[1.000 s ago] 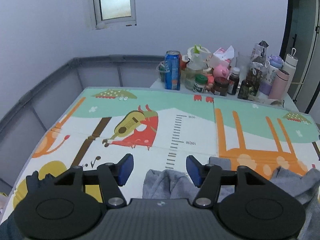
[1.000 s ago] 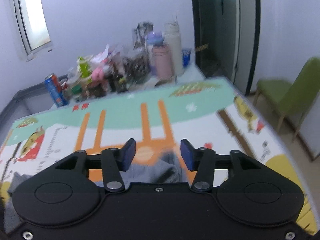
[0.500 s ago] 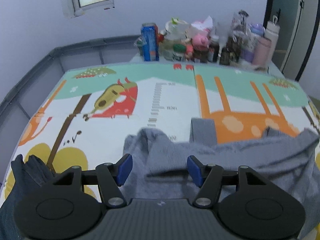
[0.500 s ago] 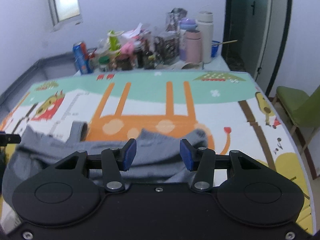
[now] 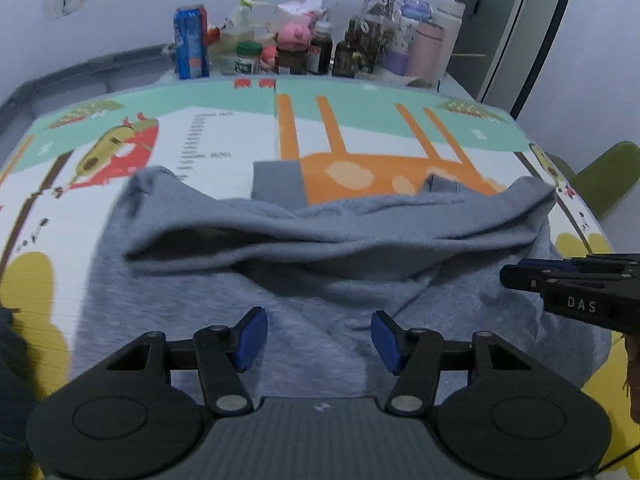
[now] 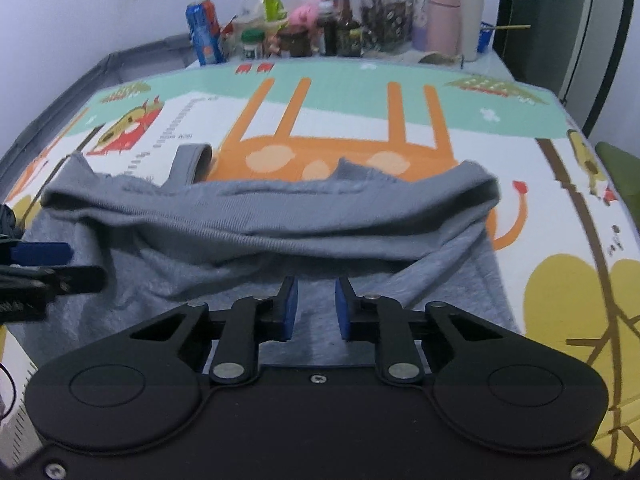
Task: Fold clothes
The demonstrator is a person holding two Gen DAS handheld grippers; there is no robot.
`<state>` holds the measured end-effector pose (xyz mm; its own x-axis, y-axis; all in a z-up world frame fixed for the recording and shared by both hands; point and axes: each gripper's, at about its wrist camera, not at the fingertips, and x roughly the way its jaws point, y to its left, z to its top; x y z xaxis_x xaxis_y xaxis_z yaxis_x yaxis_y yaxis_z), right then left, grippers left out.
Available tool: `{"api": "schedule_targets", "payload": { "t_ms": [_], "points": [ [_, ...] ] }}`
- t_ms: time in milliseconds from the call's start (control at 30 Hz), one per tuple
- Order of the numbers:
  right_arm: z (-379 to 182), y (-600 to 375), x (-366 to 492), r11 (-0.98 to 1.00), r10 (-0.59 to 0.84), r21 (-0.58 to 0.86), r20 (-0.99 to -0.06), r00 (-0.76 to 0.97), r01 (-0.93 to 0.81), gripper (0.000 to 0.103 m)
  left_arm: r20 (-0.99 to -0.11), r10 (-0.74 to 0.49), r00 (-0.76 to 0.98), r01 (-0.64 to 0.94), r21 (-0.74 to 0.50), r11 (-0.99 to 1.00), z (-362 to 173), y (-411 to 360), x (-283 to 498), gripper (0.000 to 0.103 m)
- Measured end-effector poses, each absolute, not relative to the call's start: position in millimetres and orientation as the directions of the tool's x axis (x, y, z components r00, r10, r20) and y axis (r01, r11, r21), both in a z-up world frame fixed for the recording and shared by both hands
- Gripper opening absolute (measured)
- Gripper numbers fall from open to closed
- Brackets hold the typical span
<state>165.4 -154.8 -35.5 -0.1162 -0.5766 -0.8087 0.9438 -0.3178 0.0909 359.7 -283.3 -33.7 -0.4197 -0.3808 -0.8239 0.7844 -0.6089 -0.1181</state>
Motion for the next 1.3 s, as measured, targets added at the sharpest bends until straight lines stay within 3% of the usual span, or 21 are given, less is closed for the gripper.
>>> {"api": "schedule_targets", "payload": {
  "t_ms": [333,733,833,1133,1300],
  "points": [
    [-58,-181,152,-0.365,-0.538,0.097,-0.834,-0.125,0.926,0.019,-0.835,-0.418,-0.358,0.831,-0.082,-0.55,-50,-322,344,0.054],
    [-61,-238,118,-0.406,-0.525,-0.01,-0.816,-0.242,0.914,0.019,-0.828,-0.508,-0.239,0.903,0.004,-0.431,-50,-403,339,0.053],
    [-54,-249,108,-0.439,-0.533,-0.013,-0.801,-0.272,0.898,0.019,-0.83,-0.512,-0.221,0.926,-0.014,-0.377,-49,-422,345,0.045],
    [-43,-253,99,-0.442,-0.552,-0.028,-0.779,-0.296,0.897,0.02,-0.803,-0.551,-0.228,0.93,-0.011,-0.368,-41,-417,344,0.048],
    [-37,-247,103,-0.423,-0.563,-0.031,-0.774,-0.29,0.906,0.02,-0.787,-0.57,-0.236,0.917,0.013,-0.398,-38,-404,345,0.055]
  ]
}}
